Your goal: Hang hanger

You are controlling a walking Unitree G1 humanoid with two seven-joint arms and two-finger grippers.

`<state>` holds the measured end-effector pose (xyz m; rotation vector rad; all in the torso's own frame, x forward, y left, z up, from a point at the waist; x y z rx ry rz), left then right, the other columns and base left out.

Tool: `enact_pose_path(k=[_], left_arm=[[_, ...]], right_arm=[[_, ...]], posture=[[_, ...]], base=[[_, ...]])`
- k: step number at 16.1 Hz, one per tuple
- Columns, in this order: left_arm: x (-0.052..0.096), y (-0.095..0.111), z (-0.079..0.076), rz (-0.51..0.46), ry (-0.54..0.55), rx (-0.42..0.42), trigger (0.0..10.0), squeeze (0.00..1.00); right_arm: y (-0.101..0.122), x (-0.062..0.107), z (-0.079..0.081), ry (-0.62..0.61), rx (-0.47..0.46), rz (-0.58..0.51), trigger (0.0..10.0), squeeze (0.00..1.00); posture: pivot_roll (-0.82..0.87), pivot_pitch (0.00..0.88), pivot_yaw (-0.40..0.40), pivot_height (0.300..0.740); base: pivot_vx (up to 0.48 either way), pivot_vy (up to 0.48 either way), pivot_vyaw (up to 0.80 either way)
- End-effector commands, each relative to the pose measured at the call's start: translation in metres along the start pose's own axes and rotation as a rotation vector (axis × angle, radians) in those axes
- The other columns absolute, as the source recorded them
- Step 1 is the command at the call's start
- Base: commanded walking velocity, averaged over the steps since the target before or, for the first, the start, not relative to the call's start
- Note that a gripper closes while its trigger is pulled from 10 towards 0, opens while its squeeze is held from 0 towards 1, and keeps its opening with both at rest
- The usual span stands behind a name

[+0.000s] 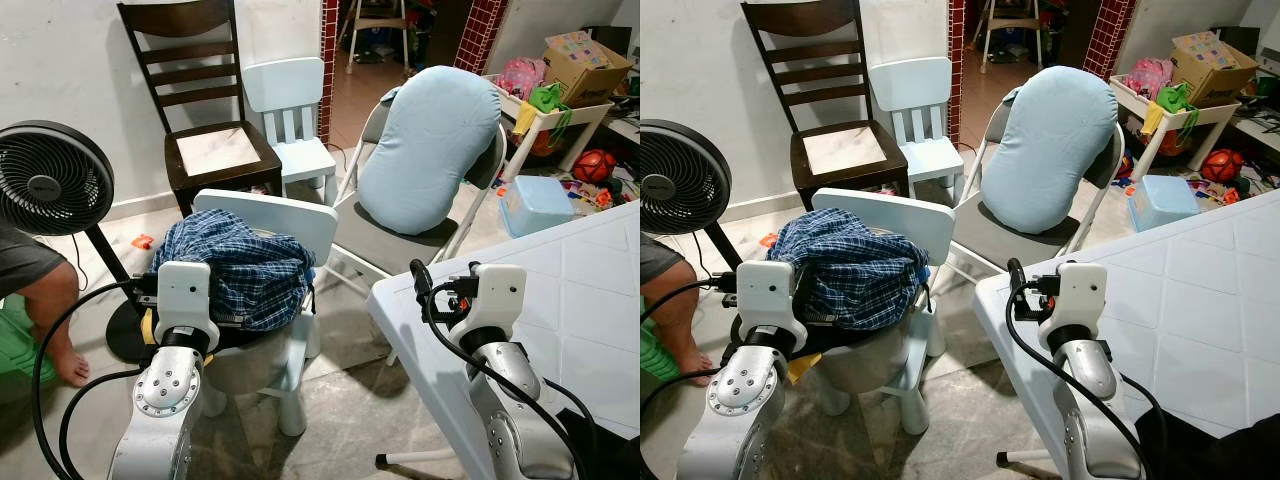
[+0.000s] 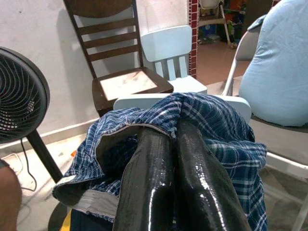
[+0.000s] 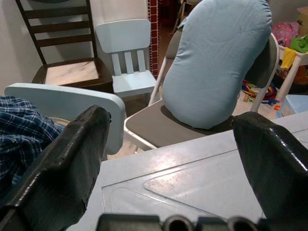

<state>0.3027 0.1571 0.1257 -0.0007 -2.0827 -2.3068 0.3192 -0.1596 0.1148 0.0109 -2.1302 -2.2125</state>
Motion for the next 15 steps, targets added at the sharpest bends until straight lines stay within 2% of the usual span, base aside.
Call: enact_pose_path(k=[1, 5, 6, 8, 15], left_arm=[[-0.0016, 0.0030, 0.0016, -0.013, -0.002, -0.002, 10.0, 0.00], [-0.0002, 0.0015, 0.0007, -0.009, -0.001, 0.025, 10.0, 0.00], [0.0002, 0.0016, -0.0013, -0.010, -0.029, 0.025, 10.0, 0.00], [-0.0001, 0.0008, 0.0007, -0.007, -0.014, 0.034, 10.0, 0.00], [0.0007, -0.0021, -0.0042, 0.015, -0.015, 0.116, 10.0, 0.00]], right_arm=[[0.0027, -0.0017, -0.0019, -0.008, 0.009, -0.010, 10.0, 0.00], [0.0016, -0.0014, 0.0000, -0.001, 0.020, -0.006, 10.0, 0.00], [0.0016, -0.0014, 0.0002, 0.000, 0.022, -0.006, 10.0, 0.00], [0.0016, -0.0014, 0.0005, 0.002, 0.026, -0.005, 10.0, 0.00], [-0.0003, 0.0001, 0.0013, 0.006, 0.031, 0.003, 10.0, 0.00]], posture=[[0.03, 0.005, -0.018, 0.740], [0.03, 0.009, -0.021, 0.740], [0.03, 0.011, -0.022, 0.740], [0.03, 0.011, -0.022, 0.740], [0.03, 0.017, -0.024, 0.740]], base=[[0.000, 0.000, 0.00], [0.000, -0.129, 0.00], [0.000, 0.000, 0.00], [0.000, -0.480, 0.00], [0.000, 0.042, 0.00]])
Point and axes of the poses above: a point about 5 cm out from each wrist's last joint towards the gripper, its own x axis pointing back from the gripper into the wrist, its own y axis along the axis of the wrist's last joint, z = x × y, the point moved 5 cm from there along -x, pointing out of the wrist towards the gripper, and after that the axes turned 1 degree about x, right-handed, at the moved point
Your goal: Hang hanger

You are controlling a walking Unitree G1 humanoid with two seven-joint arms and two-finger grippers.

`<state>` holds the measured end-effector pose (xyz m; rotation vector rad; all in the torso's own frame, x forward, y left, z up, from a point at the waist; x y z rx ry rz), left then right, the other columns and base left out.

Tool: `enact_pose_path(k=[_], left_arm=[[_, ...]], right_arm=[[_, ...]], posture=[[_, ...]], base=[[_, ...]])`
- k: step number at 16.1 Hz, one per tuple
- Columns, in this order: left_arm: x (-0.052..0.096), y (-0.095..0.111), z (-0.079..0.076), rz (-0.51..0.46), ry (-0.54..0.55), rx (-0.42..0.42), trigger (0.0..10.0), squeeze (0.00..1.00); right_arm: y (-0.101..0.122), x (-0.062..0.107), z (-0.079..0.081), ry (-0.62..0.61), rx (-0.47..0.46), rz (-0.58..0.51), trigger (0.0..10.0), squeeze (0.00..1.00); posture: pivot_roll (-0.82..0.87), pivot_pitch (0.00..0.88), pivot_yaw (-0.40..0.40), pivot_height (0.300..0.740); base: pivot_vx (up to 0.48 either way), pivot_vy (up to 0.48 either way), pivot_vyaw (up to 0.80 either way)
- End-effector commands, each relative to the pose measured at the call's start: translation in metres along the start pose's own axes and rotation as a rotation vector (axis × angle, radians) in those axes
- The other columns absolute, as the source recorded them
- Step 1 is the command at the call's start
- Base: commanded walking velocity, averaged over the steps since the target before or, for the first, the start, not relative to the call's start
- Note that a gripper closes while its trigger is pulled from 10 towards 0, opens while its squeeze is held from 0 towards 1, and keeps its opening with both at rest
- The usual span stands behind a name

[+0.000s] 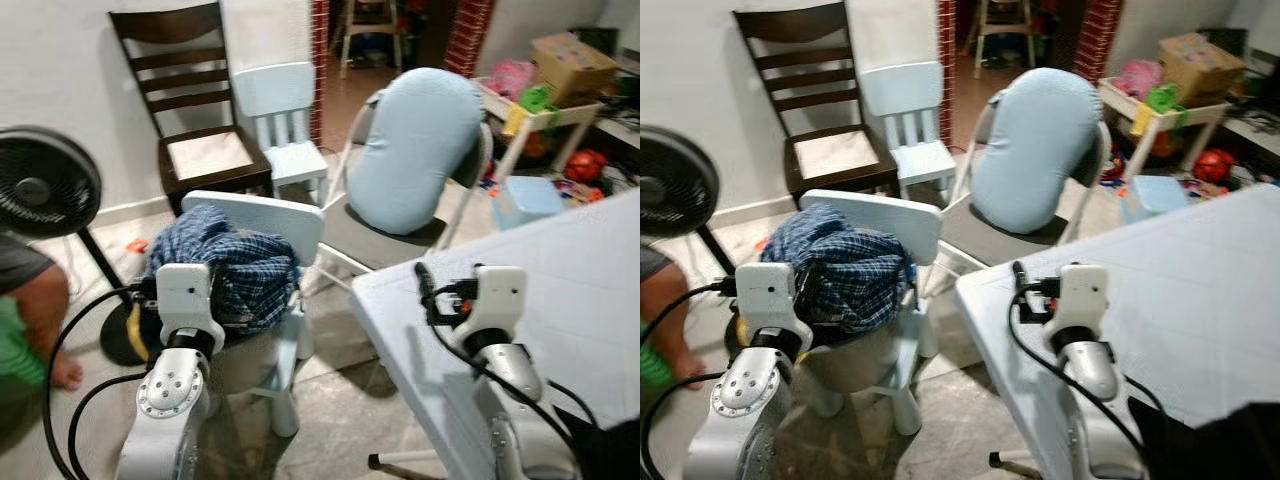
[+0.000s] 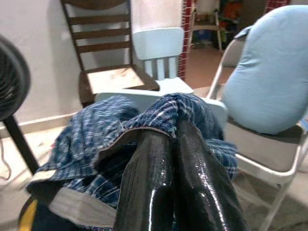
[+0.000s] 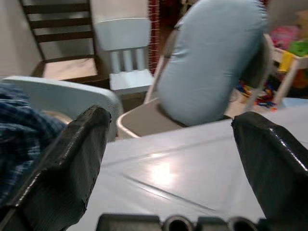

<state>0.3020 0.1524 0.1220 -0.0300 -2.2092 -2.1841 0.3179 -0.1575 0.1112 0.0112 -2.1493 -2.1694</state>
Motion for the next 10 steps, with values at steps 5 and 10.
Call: enact_pose_path(k=[5, 10], left_arm=[[0.0009, -0.0004, -0.0009, 0.010, -0.010, 0.003, 10.0, 0.00], [0.0006, -0.0012, -0.0005, 0.016, -0.013, -0.004, 10.0, 0.00]], right_arm=[[0.0032, -0.0009, -0.0008, -0.004, 0.006, -0.010, 10.0, 0.00], [0.0036, -0.0008, 0.0005, -0.001, 0.014, -0.013, 10.0, 0.00]], posture=[[0.03, 0.022, -0.024, 0.740], [0.03, 0.024, -0.023, 0.740]], base=[[0.000, 0.454, 0.00], [0.000, 0.480, 0.00]])
Point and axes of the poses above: a point about 5 cm out from each wrist's last joint towards the gripper, its own x axis pointing back from the gripper into the wrist, its own y axis along the axis of the wrist's last joint, z = x × y, the point moved 5 cm from there along -x, pointing out of the wrist towards the gripper, and after that the axes turned 1 degree about x, right-handed, at the moved point
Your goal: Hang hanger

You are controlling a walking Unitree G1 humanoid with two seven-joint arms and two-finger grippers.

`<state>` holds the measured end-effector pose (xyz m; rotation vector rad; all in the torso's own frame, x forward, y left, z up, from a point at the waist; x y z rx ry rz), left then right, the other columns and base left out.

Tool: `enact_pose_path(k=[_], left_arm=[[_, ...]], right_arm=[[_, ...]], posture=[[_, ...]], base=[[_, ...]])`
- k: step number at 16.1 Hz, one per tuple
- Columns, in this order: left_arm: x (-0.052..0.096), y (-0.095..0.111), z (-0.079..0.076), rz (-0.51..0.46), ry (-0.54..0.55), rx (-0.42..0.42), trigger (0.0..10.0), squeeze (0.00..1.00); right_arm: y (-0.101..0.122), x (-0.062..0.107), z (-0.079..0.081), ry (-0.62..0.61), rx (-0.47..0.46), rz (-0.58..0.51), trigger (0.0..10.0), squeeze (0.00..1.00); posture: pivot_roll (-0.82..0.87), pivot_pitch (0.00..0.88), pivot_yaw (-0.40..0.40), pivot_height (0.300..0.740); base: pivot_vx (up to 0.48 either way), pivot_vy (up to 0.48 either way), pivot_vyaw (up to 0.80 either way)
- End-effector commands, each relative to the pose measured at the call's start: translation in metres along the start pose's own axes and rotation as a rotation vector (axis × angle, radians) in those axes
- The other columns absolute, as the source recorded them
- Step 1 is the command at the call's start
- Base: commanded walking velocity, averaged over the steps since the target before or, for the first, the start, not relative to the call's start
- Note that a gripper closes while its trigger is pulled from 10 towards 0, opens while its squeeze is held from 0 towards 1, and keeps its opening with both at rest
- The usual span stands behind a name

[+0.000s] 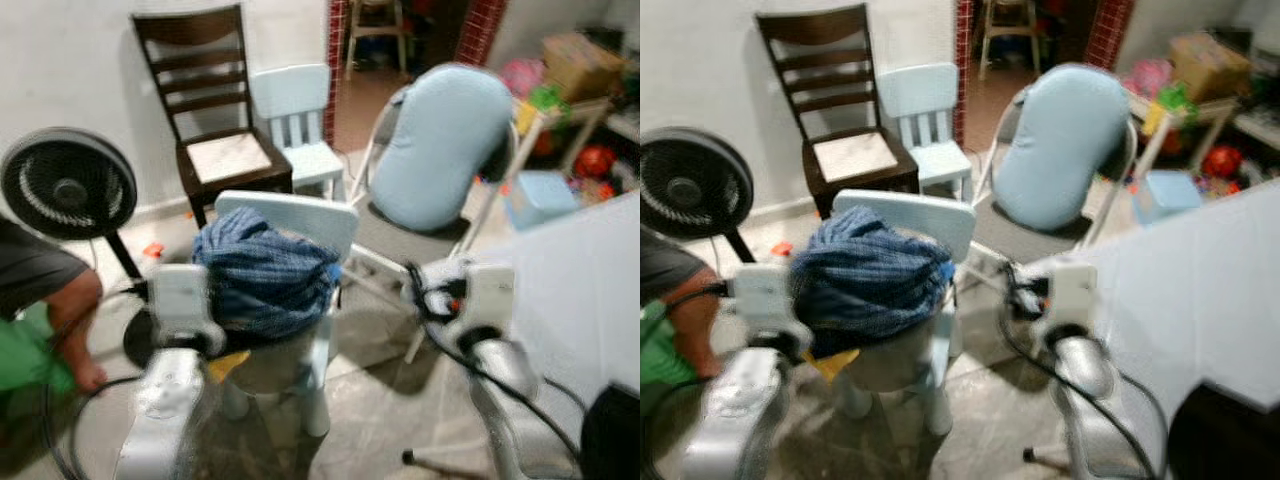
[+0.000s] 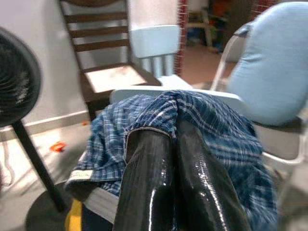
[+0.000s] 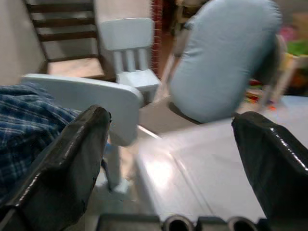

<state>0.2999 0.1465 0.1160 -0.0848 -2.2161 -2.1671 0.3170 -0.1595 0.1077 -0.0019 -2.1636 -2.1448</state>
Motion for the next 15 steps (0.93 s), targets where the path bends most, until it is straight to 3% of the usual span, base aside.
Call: enact_pose_path(k=[1, 5, 10, 15], left_arm=[[-0.002, 0.005, 0.005, -0.012, 0.008, -0.015, 10.0, 0.00], [-0.003, 0.006, 0.005, -0.020, 0.003, -0.007, 10.0, 0.00], [-0.005, 0.013, -0.008, -0.048, -0.079, 0.029, 10.0, 0.00], [-0.006, 0.012, -0.010, -0.046, -0.082, 0.050, 10.0, 0.00]], right_arm=[[0.007, -0.002, 0.002, 0.000, -0.004, -0.025, 10.0, 0.00], [0.008, -0.003, 0.002, -0.006, -0.004, -0.029, 10.0, 0.00], [0.009, -0.005, 0.000, -0.014, 0.000, -0.031, 10.0, 0.00], [0.011, -0.009, 0.001, -0.003, 0.008, -0.030, 10.0, 0.00]], posture=[[0.03, 0.024, -0.021, 0.740], [0.03, 0.022, -0.020, 0.740], [0.02, 0.010, -0.022, 0.740], [0.02, 0.001, -0.032, 0.740]], base=[[0.000, 0.480, 0.00], [0.000, 0.480, 0.00], [0.000, 0.000, 0.00], [0.000, 0.000, -0.72]])
Point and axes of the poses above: a point about 5 cm out from each wrist's last joint towards the gripper, its own x axis pointing back from the gripper into the wrist, its own y axis along the axis of the wrist's last joint, z = x × y, the point moved 5 cm from there along -x, pointing out of the wrist towards the gripper, and after that the axes turned 1 degree about x, right-handed, at the moved point
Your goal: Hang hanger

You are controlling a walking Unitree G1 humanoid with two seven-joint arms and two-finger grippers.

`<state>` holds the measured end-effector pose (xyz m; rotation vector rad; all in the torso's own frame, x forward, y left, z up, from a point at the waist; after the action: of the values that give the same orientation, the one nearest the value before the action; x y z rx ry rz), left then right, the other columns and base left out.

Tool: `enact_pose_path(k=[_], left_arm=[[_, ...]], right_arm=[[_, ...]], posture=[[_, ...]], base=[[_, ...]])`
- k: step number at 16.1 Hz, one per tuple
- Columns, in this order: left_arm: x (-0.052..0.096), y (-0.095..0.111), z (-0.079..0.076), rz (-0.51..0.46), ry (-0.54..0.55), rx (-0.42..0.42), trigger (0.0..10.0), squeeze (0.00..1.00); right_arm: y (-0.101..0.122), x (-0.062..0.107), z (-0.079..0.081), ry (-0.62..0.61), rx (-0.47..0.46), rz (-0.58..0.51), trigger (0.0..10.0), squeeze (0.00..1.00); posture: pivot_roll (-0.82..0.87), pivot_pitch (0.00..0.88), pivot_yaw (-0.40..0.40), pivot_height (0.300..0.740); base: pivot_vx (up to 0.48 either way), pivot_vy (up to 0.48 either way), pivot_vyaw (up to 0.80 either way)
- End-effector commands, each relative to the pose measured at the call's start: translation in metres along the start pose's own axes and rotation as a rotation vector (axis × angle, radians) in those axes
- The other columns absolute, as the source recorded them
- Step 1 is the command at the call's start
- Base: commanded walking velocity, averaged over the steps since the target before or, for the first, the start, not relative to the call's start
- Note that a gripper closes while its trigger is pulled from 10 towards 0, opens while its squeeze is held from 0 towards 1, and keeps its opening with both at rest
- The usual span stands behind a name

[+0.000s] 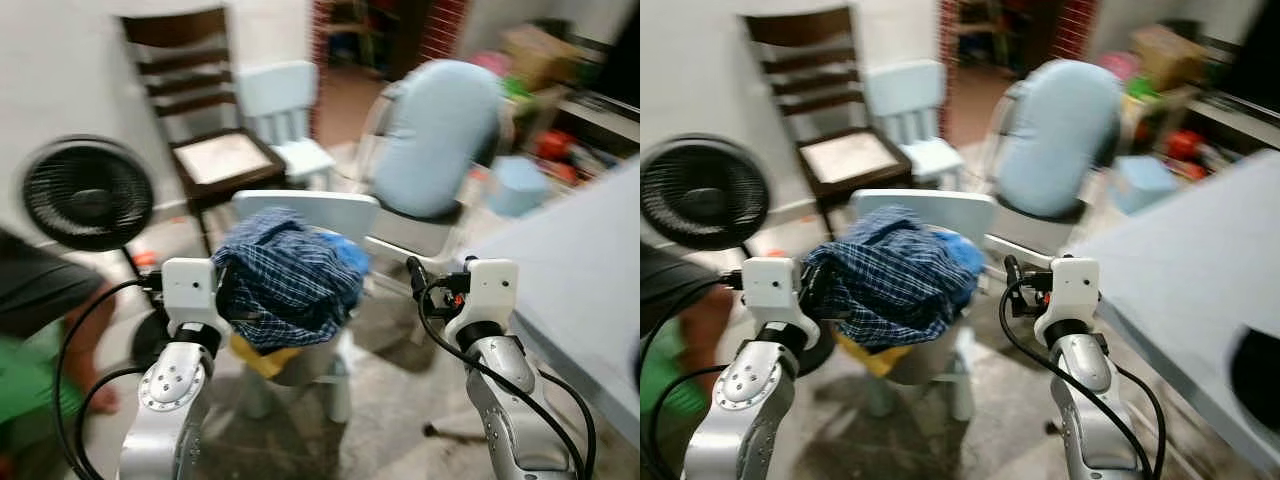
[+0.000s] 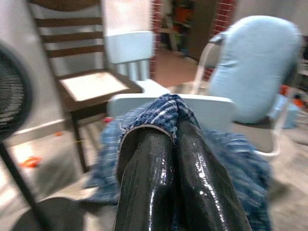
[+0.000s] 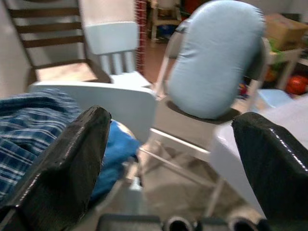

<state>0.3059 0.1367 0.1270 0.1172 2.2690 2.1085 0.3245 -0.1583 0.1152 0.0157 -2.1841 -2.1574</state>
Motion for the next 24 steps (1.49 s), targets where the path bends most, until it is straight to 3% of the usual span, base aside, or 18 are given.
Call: enact_pose_path(k=[1, 6, 14, 20, 24], left_arm=[[-0.0007, -0.0016, 0.0011, 0.010, 0.002, 0.031, 10.0, 0.00], [-0.0016, -0.0059, 0.0057, 0.025, 0.043, 0.080, 10.0, 0.00], [-0.0042, -0.0069, 0.0019, 0.038, 0.018, 0.099, 10.0, 0.00], [-0.0057, -0.0076, 0.0018, 0.043, 0.015, 0.095, 10.0, 0.00], [-0.0057, -0.0081, 0.0006, 0.045, 0.015, 0.096, 10.0, 0.00]], right_arm=[[0.0026, -0.0034, 0.0008, 0.011, 0.009, -0.006, 10.0, 0.00], [0.0043, -0.0073, 0.0005, 0.018, 0.026, -0.009, 10.0, 0.00], [0.0030, -0.0067, 0.0009, 0.009, 0.023, -0.009, 10.0, 0.00], [0.0033, -0.0076, 0.0010, 0.004, 0.024, -0.012, 10.0, 0.00], [0.0034, -0.0078, 0.0010, 0.006, 0.027, -0.012, 10.0, 0.00]], posture=[[0.02, 0.000, -0.034, 0.740], [0.02, 0.000, -0.037, 0.740], [0.02, 0.003, -0.028, 0.740], [0.02, 0.000, -0.027, 0.740], [0.01, 0.000, -0.030, 0.740]], base=[[0.000, 0.000, -0.80], [0.000, 0.000, -0.80], [0.000, 0.000, -0.80], [0.000, 0.320, -0.76], [0.000, 0.348, -0.23]])
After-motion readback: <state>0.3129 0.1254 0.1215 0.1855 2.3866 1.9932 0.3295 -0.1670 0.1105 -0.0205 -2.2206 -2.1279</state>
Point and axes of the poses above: a point about 5 cm out from each wrist's last joint towards the gripper, its own x axis pointing back from the gripper into the wrist, its own y axis along the axis of the wrist's last joint, z = x × y, the point moved 5 cm from there along -x, pointing out of the wrist towards the gripper, and after that the axes turned 1 degree about x, right-handed, at the moved point
